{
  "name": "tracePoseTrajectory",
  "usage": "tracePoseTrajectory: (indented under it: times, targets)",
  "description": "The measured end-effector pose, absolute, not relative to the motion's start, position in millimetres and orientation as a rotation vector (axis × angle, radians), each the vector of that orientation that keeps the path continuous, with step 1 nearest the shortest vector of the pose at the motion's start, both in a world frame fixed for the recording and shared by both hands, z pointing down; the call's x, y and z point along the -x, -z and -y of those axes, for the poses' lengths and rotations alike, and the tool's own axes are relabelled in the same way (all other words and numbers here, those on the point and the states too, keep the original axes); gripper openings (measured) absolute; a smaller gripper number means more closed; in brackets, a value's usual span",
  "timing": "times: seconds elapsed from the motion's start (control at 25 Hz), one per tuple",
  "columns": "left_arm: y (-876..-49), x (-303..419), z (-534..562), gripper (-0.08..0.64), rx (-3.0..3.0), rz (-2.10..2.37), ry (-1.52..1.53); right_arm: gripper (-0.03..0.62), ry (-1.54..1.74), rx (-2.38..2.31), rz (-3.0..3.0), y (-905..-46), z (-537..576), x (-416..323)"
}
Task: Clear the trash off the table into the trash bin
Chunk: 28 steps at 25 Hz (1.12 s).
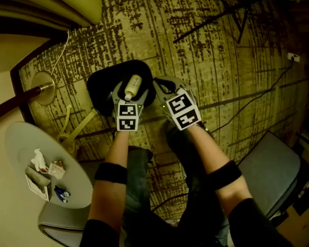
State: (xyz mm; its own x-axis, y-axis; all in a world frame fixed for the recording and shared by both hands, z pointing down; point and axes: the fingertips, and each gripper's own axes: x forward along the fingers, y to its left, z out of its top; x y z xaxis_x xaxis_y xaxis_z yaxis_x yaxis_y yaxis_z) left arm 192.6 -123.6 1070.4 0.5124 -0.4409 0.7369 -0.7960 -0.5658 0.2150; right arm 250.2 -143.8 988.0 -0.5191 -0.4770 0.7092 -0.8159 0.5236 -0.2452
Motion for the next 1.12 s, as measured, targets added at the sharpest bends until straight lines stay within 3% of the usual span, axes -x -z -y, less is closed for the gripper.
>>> tracePoseTrajectory:
  times: [0.2,0.28,0.44,0.6,0.88,1.12]
  targets:
    - [-1025,-188,120,0.404,-2.213,1.019,-0.856,0.0,-0.781,-1.064,2.177,-952,141,-254]
    - [-991,-186,120,0.365,-2.217,1.038,-0.844,0.001,-0.778,-1.075,2.179,-924,141,-256]
    - [-899,-182,115,0.144,-2.214,1.097,-0.836,0.001,-0.768,-1.094,2.168,-852,138,-262]
    - [-792,-169,124,0.0,-2.24,1.202,-0.77,0.001,-0.714,-1.094,2.21,-772,147,-254]
    - [-623,-127,113,0.001,-2.202,1.415,-0.623,0.0,-0.624,-1.057,2.321,-628,143,-226]
    - [-534,-24,74,0.002,-2.052,1.681,-0.532,0.0,-0.5,-0.844,2.435,-554,132,-140]
